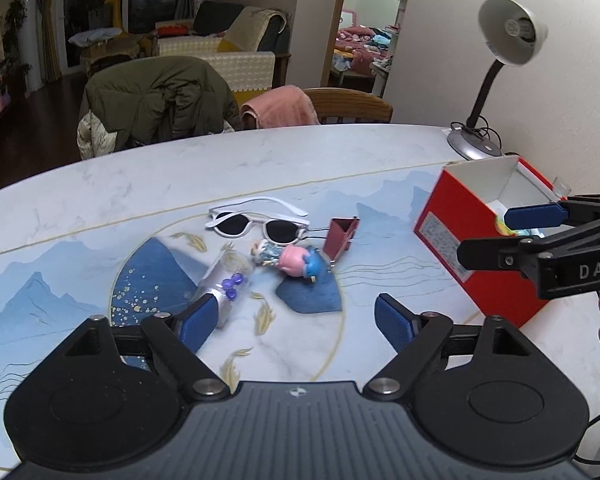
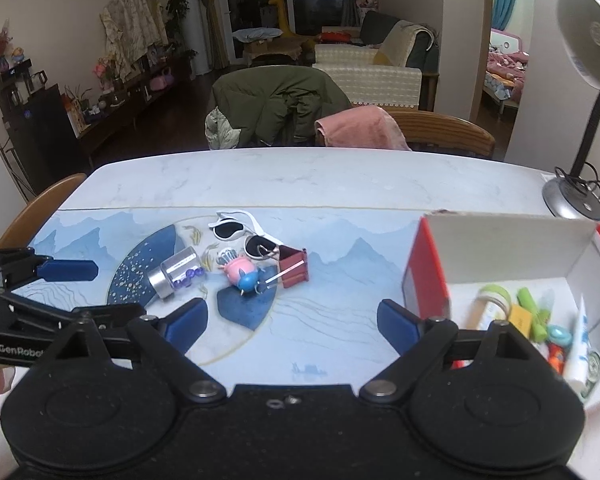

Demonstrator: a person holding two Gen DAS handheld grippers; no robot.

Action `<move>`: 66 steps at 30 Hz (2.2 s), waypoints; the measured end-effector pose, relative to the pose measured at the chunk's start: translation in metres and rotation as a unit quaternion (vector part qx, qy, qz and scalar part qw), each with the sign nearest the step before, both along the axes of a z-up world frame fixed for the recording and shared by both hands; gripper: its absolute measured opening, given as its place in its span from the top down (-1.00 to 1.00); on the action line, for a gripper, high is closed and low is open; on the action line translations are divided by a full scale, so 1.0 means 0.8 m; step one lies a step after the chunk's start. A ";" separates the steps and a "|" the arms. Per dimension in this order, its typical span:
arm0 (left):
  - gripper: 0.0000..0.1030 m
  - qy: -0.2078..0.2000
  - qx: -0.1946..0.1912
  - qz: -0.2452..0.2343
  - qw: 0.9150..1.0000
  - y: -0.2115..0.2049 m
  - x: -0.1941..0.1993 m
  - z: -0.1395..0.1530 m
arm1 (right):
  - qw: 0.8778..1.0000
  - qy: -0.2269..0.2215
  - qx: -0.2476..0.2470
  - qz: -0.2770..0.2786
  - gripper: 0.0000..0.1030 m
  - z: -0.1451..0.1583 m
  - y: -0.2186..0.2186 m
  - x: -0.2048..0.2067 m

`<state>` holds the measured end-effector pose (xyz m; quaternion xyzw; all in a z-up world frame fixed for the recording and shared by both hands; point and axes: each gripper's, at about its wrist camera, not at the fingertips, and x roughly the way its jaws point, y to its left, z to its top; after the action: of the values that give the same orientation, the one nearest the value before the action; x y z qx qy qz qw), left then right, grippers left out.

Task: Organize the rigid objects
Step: 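Grasp the clear cup of purple balls with the left tool while the right tool grasps the pink binder clip, then carry the cup and binder clip with both tools into the shoebox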

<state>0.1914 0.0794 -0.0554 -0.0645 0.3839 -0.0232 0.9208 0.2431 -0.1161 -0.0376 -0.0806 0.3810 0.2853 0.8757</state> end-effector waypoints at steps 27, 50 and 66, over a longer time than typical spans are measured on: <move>-0.99 0.010 0.033 0.014 0.999 0.055 0.096 -0.090 | 0.998 0.008 -0.067 0.018 -0.74 -0.087 0.096 0.108; -0.81 0.010 0.011 0.000 1.000 0.062 0.115 -0.130 | 0.996 0.028 -0.083 0.020 0.15 -0.134 0.114 0.134; 0.05 0.020 0.014 -0.007 1.000 0.053 0.109 -0.123 | 0.997 0.018 -0.079 0.009 0.44 -0.124 0.107 0.124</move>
<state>0.2783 0.1221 -0.1539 -0.0497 0.4028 -0.0228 0.9136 0.3423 -0.0304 -0.1371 -0.1475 0.4175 0.2637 0.8570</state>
